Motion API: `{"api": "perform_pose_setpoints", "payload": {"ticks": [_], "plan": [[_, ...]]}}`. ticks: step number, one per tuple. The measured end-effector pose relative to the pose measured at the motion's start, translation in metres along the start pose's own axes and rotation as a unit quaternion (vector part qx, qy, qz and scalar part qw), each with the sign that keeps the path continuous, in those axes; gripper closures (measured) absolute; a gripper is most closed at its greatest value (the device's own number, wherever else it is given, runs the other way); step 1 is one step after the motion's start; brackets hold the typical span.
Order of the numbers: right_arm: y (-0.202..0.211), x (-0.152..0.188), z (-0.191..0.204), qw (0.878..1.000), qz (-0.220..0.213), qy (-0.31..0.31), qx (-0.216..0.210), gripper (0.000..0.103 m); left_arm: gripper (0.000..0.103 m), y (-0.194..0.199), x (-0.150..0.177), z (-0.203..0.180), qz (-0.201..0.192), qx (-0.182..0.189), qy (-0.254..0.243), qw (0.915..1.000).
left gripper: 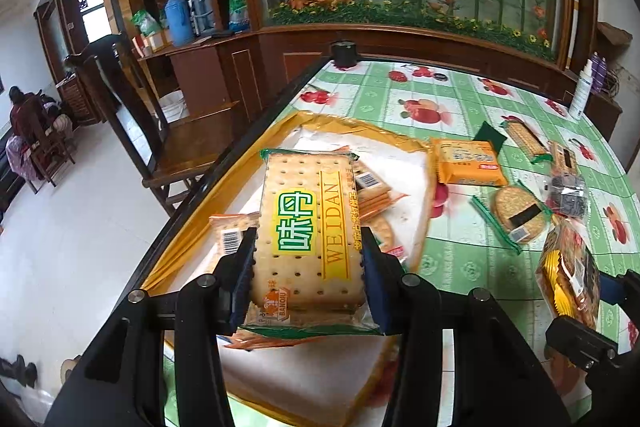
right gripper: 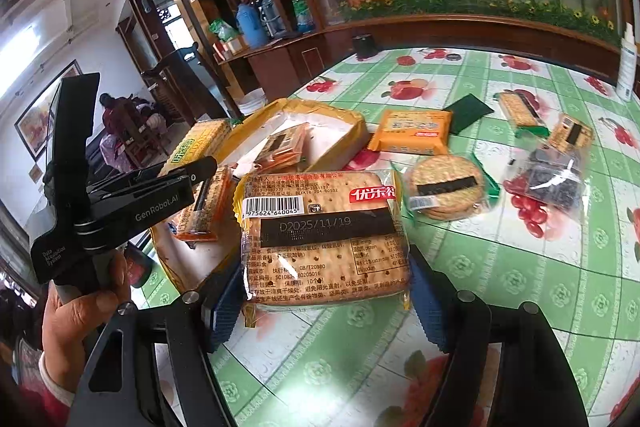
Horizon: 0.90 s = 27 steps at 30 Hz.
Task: Organize snacks
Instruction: 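Carry both held packs toward the tray, then lower both packs into the tray and open both tools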
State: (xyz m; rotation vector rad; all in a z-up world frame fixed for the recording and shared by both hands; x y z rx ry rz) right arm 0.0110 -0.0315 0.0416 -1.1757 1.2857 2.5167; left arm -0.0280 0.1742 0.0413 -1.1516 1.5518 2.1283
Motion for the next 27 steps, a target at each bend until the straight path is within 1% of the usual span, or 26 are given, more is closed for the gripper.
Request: {"api": "perform_pose_setpoints", "payload": {"ticks": [8,11,15,17,21,27], "plan": [[-0.021,-0.012,0.022,1.0,0.01,0.022,-0.01,0.028,0.057,-0.01,0.008,0.035,0.017,-0.008,0.032,0.9993],[-0.031,-0.022,0.033,0.999,0.011,0.027,-0.02,0.028,0.057,-0.012,0.011,0.041,0.022,-0.005,0.039,0.999],[-0.057,-0.043,0.052,0.999,0.01,0.049,-0.021,0.028,0.057,-0.015,0.016,0.039,0.03,0.002,0.035,0.999],[-0.071,-0.051,0.056,0.998,0.011,0.05,-0.02,0.028,0.057,-0.015,0.021,0.037,0.032,0.006,0.031,0.999],[-0.099,-0.067,0.055,0.999,0.013,0.039,-0.01,0.028,0.057,-0.017,0.025,0.03,0.039,0.015,0.023,0.9989],[-0.138,-0.086,0.054,0.999,0.019,0.034,0.009,0.028,0.057,-0.022,0.027,0.025,0.048,0.017,0.019,0.9985]]}}
Point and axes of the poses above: each gripper's, at about its wrist camera, not at the fingertips, and y roughly against the way its jaws point, z to its left, x to its underside, the point moved 1 cm from there along -y, roughly the way its jaws point, and after that the axes turned 2 degrees about -y, right-handed, at the moved point
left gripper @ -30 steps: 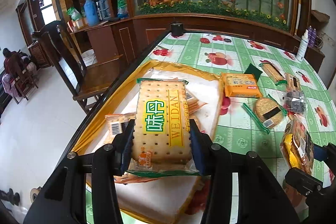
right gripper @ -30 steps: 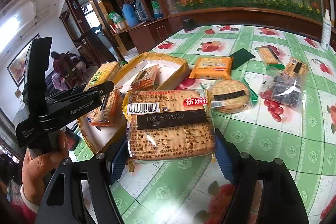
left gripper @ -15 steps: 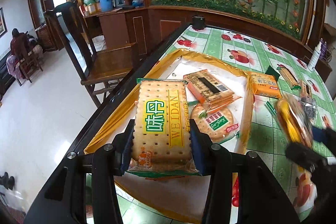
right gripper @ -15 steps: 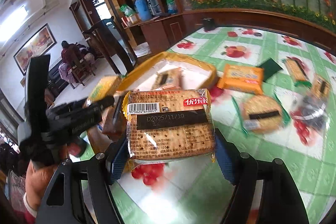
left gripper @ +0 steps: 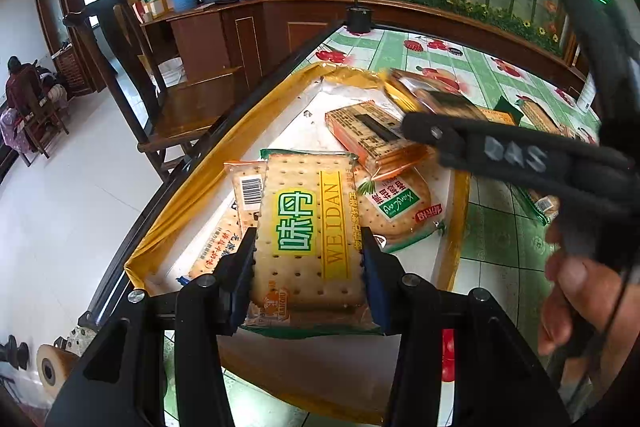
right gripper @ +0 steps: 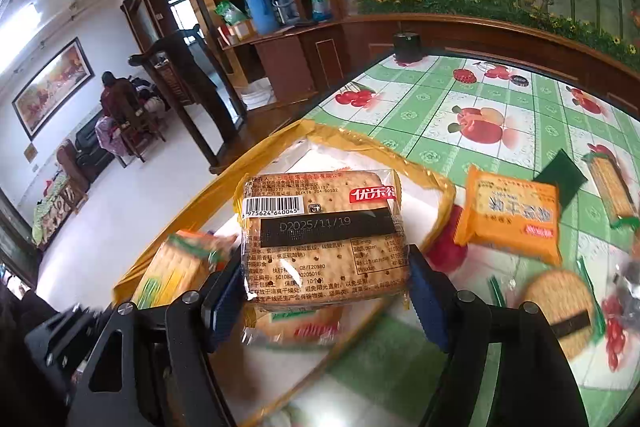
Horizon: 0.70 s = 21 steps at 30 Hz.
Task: Organize snacks
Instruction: 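Lower both packs into the tray and open both tools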
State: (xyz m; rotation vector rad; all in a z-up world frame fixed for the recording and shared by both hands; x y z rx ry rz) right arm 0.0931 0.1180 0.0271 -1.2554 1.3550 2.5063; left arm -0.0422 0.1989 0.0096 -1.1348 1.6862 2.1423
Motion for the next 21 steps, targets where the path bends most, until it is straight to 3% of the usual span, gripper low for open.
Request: {"api": "perform_pose_setpoints", "payload": {"ticks": [21], "plan": [[-0.04,-0.014,-0.007,1.0,0.014,-0.01,0.007,0.027,0.057,-0.012,-0.003,0.001,0.015,-0.012,-0.004,0.9998]]}}
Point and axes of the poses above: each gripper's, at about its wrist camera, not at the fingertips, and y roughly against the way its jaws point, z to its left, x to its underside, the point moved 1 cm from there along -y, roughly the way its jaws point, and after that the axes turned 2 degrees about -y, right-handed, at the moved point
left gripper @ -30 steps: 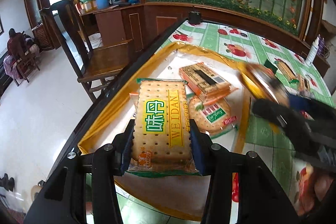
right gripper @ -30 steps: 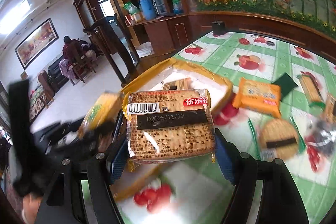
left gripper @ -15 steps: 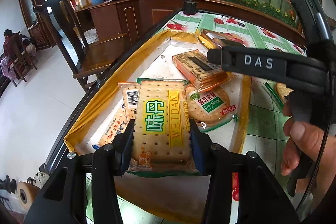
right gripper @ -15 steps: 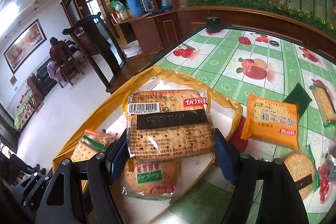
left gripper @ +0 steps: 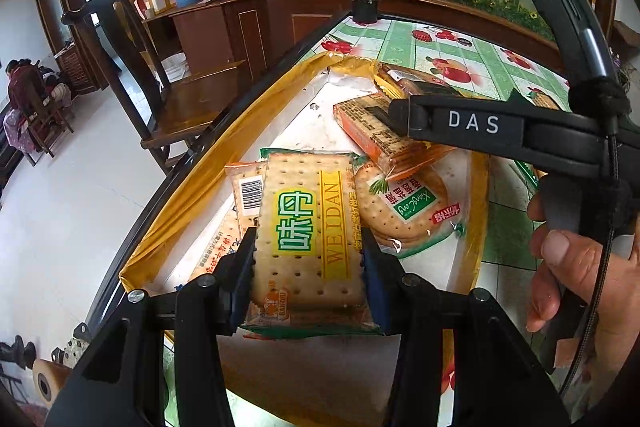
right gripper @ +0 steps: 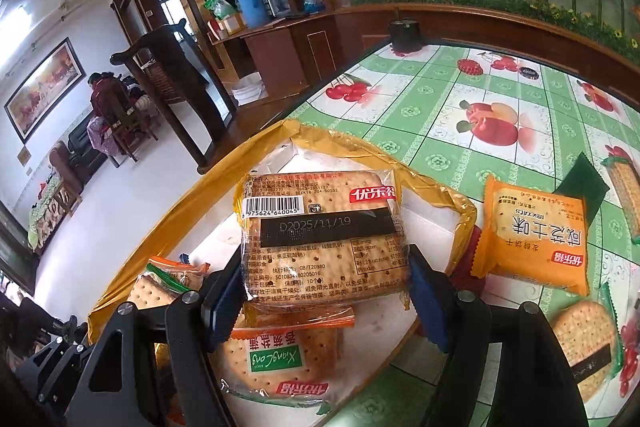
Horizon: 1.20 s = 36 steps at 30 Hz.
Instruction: Organize snacks
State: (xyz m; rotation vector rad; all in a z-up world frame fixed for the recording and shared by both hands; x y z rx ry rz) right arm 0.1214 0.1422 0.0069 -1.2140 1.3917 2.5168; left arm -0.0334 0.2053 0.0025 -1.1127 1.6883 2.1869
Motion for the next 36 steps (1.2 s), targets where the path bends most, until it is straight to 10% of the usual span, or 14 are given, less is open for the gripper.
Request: {"api": "perform_pose_setpoints", "payload": {"ticks": [4,6,8,36], "plan": [[0.0,0.0,-0.001,1.0,0.001,-0.002,-0.002,0.023,0.053,-0.001,-0.002,-0.001,0.007,0.0,0.001,1.0],[0.001,0.0,-0.002,1.0,0.001,-0.005,-0.002,0.021,0.025,-0.001,-0.005,0.0,0.01,-0.003,0.006,0.9999],[0.006,0.0,-0.004,1.0,-0.002,-0.009,-0.003,0.02,0.019,0.001,-0.005,0.002,0.005,-0.015,0.01,0.9998],[0.107,0.071,-0.114,0.996,-0.016,-0.033,0.085,0.015,0.019,0.032,-0.024,-0.027,-0.031,0.029,0.03,0.9986]]}}
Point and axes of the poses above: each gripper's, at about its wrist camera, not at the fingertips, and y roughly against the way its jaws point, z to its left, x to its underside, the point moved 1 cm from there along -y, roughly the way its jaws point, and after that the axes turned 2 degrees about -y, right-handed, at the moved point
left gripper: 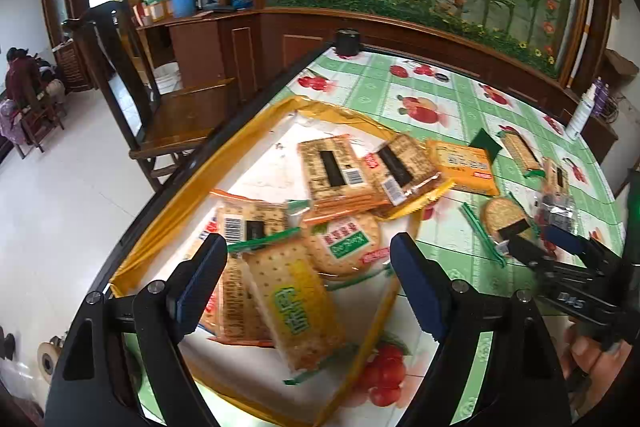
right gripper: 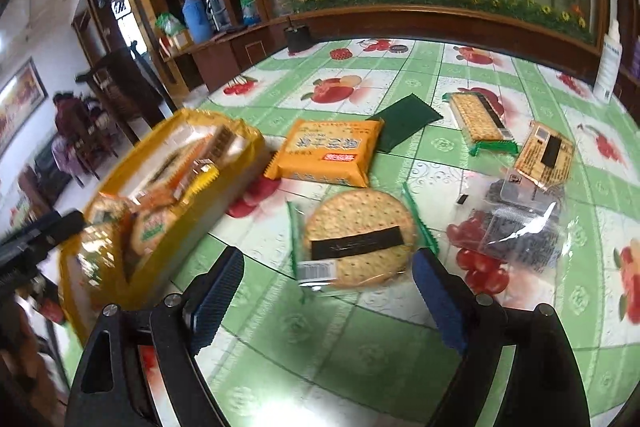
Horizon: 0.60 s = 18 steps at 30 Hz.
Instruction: Organize snacks
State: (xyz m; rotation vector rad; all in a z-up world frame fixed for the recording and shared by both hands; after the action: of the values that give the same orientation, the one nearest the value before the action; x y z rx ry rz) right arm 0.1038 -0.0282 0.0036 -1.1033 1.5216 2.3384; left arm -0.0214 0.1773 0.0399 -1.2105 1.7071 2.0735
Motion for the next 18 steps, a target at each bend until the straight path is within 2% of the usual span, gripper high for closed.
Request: {"api": "perform_pose_setpoints", "payload": {"ticks": [5,8,13,16,18], "plan": [[-0.02,-0.002,-0.001,0.999,0.017,0.034,0.018,0.012,0.019,-0.004,0.0,-0.013,0.009,0.012,-0.018,0.9997],[-0.031,-0.004,0.005,0.996,0.022,0.071,0.041,0.001,0.019,-0.006,0.0,-0.02,0.012,0.023,-0.027,0.9993],[-0.052,-0.012,0.007,0.99,0.046,0.11,0.077,0.0,0.019,-0.006,-0.008,-0.034,0.016,0.039,-0.044,0.9982],[-0.061,-0.015,0.003,0.988,0.06,0.115,0.083,0.0,0.019,-0.007,-0.019,-0.047,0.015,0.053,-0.06,0.9967],[-0.064,-0.016,-0.002,0.989,0.07,0.112,0.068,0.0,0.019,-0.01,-0.03,-0.061,0.017,0.063,-0.083,0.9944]]}}
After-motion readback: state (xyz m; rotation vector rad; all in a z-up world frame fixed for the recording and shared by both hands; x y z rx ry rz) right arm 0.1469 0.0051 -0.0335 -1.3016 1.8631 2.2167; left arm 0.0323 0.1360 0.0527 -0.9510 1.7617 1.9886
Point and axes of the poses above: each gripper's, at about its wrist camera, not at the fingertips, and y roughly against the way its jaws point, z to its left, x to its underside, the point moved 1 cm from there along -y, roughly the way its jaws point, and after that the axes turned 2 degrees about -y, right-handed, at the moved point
